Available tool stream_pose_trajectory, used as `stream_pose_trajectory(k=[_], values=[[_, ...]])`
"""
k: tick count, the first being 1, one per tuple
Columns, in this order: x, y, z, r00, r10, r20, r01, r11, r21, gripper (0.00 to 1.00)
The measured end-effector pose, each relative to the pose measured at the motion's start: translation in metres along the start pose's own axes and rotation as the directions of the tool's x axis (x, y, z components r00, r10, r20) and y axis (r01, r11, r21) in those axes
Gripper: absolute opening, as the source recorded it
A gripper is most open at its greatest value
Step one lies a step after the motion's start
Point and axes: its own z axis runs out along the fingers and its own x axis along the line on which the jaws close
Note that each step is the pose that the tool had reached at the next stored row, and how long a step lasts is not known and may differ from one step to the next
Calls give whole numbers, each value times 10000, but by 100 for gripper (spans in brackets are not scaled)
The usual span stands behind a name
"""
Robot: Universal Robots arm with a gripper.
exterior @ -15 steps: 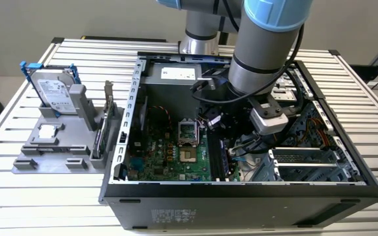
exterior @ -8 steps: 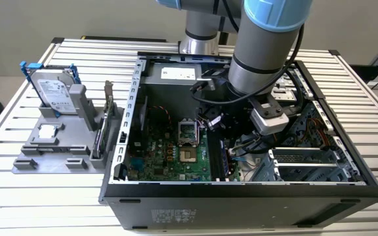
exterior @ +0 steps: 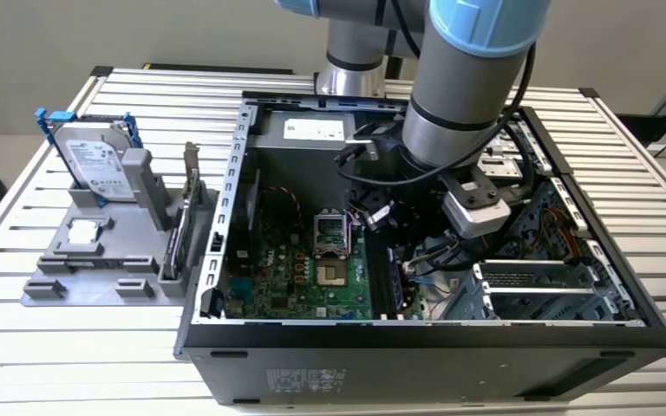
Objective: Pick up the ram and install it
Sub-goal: 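Press down the ram until it locks into place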
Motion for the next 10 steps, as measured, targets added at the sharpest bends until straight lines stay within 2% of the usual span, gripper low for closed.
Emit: stream_pose_trajectory(k=[5,10], values=[[-4,-1,3,9991,-429,-4,429,9991,5,0],[-9,-3,5,9954,-958,0,958,9954,19,0]])
